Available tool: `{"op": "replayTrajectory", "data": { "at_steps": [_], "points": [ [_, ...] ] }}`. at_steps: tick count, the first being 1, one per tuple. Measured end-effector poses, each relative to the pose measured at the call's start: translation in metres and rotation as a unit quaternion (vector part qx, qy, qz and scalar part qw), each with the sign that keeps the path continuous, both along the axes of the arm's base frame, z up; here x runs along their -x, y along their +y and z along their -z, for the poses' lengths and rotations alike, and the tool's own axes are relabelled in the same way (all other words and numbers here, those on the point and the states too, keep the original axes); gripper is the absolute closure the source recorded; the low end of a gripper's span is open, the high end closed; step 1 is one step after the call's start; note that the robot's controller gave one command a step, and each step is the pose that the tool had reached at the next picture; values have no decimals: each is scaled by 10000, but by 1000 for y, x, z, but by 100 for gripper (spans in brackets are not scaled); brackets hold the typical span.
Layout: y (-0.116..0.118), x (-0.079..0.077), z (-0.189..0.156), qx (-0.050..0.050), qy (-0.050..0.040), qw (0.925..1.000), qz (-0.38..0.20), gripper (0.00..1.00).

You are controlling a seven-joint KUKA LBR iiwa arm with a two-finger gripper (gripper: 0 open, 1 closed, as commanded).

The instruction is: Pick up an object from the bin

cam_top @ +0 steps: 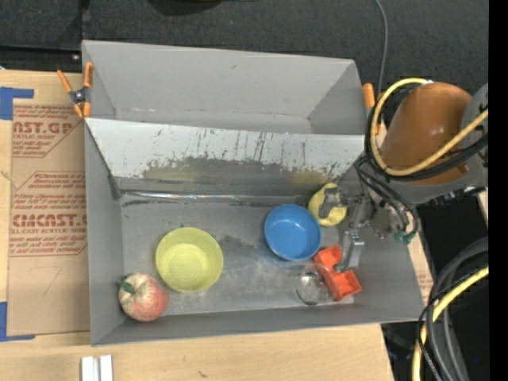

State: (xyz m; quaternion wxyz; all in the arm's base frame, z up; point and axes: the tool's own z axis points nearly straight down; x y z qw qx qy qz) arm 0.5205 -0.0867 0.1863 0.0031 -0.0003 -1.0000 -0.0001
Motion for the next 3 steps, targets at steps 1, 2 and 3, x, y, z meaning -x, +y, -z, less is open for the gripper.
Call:
{"op": "replayTrajectory", "data": {
  "at_steps": [1,2,3],
  "points": [
    [1,-2,-5,4,-39,10000,-7,0],
    [26,-43,105,-1,-23,9941,1081,0],
    [44,-53,37,8,-61,9969,785,0]
  ]
}}
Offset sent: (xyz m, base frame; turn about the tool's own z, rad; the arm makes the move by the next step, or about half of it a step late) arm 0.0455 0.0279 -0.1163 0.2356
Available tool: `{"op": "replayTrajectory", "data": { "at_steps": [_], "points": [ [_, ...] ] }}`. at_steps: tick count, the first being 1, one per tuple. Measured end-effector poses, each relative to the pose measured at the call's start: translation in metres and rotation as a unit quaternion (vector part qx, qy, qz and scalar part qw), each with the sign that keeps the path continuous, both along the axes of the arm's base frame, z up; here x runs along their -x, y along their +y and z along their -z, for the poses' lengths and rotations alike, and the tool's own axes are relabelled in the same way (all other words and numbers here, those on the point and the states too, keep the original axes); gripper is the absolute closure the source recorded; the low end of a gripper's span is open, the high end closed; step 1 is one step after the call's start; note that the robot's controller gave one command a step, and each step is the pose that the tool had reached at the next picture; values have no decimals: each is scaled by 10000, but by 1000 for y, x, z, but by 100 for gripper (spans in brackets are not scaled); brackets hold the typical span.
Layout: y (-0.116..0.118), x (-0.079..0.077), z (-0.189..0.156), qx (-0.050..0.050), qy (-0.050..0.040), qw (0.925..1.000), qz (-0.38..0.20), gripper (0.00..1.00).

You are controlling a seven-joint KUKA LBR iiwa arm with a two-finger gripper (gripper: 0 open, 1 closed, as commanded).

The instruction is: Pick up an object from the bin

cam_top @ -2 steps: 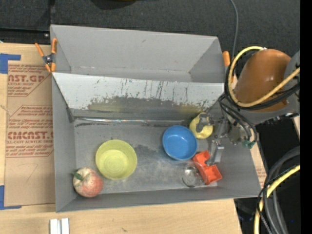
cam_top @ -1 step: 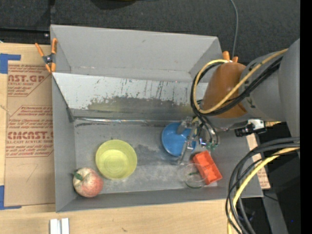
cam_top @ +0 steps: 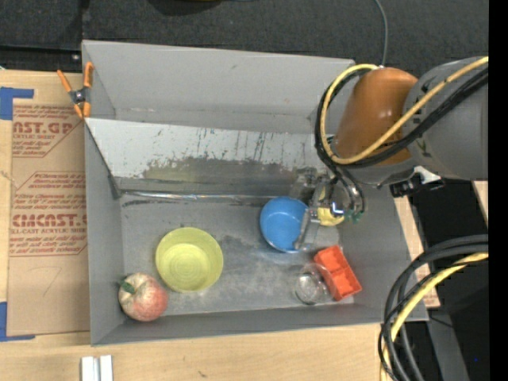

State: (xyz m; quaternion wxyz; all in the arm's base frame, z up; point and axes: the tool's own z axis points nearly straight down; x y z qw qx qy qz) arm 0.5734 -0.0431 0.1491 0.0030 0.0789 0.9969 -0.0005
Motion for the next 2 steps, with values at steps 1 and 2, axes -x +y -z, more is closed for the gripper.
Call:
{"op": "replayTrajectory", "data": {
  "at_steps": [1,2],
  "points": [
    [-17,13,50,-17,39,9991,427,0],
    [9,21,80,-12,-7,9963,855,0]
  ]
}}
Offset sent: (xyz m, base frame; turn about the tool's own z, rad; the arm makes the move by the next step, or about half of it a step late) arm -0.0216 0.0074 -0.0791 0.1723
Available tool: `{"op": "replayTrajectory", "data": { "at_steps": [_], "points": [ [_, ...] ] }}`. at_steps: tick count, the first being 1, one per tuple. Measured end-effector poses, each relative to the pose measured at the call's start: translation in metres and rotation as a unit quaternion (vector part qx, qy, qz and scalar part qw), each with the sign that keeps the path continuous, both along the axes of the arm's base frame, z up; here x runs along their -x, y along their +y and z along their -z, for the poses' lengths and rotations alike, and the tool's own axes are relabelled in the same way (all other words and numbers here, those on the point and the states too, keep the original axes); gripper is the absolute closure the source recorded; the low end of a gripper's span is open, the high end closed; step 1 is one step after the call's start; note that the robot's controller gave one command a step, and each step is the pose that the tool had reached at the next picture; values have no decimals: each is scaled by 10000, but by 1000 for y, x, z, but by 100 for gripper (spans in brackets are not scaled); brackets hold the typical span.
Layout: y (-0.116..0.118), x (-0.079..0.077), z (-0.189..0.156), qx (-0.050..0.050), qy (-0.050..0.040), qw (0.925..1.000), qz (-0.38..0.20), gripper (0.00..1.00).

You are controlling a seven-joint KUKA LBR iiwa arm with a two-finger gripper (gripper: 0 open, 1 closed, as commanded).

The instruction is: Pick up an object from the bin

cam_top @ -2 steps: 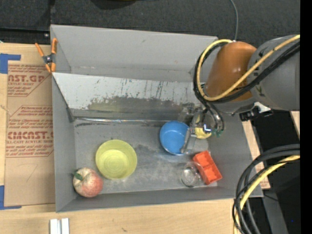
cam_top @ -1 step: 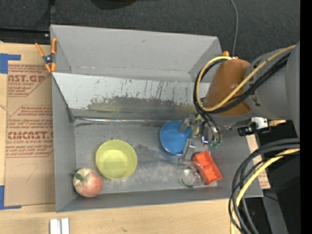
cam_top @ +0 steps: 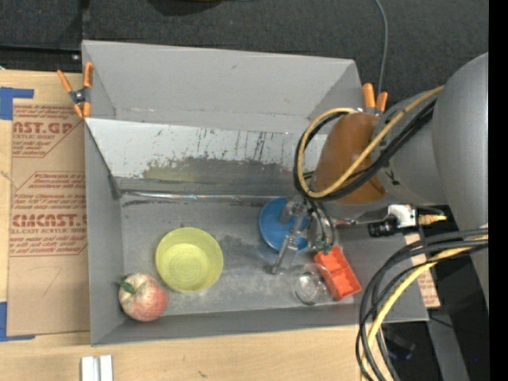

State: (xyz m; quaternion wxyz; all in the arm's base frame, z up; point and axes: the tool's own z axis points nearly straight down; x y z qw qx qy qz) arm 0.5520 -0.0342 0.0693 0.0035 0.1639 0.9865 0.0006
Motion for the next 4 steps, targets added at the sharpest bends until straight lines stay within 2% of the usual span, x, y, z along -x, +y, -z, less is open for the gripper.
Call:
{"op": "replayTrajectory", "data": {
  "at_steps": [1,3,4],
  "points": [
    [-3,13,-1,-18,35,9992,409,100],
    [-3,13,-2,-17,35,9992,408,100],
    [-3,16,-12,-22,79,9991,409,100]
  ]
}}
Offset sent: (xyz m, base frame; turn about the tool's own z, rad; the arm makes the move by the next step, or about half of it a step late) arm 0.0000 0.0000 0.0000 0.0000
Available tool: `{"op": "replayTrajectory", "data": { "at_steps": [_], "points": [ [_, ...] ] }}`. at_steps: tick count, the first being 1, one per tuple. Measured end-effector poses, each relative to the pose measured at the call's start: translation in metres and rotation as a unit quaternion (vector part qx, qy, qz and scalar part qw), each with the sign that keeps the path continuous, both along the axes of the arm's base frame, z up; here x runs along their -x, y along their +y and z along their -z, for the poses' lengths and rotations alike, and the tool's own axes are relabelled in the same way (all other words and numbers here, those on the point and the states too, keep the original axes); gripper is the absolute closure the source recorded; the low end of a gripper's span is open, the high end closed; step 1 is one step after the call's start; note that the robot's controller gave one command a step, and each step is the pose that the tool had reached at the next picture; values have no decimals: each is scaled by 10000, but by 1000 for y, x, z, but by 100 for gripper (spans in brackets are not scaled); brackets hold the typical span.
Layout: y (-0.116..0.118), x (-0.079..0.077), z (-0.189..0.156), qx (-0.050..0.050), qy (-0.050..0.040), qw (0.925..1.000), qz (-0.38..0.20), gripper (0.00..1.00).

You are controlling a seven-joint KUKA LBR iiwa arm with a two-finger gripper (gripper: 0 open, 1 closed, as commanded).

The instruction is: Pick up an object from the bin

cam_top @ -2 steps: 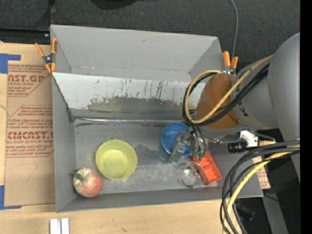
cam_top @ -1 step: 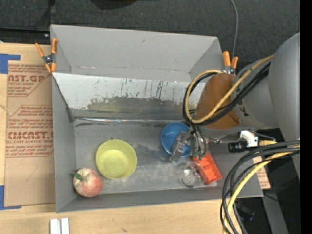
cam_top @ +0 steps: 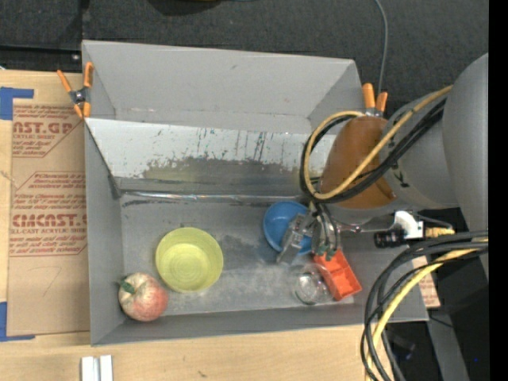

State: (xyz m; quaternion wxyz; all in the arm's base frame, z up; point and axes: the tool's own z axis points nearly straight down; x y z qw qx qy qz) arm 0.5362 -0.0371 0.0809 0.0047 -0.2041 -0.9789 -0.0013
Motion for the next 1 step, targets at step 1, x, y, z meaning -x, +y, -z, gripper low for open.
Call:
{"op": "replayTrajectory", "data": {
  "at_steps": [1],
  "points": [
    [0,0,-30,0,-11,10000,3,100]
  ]
}}
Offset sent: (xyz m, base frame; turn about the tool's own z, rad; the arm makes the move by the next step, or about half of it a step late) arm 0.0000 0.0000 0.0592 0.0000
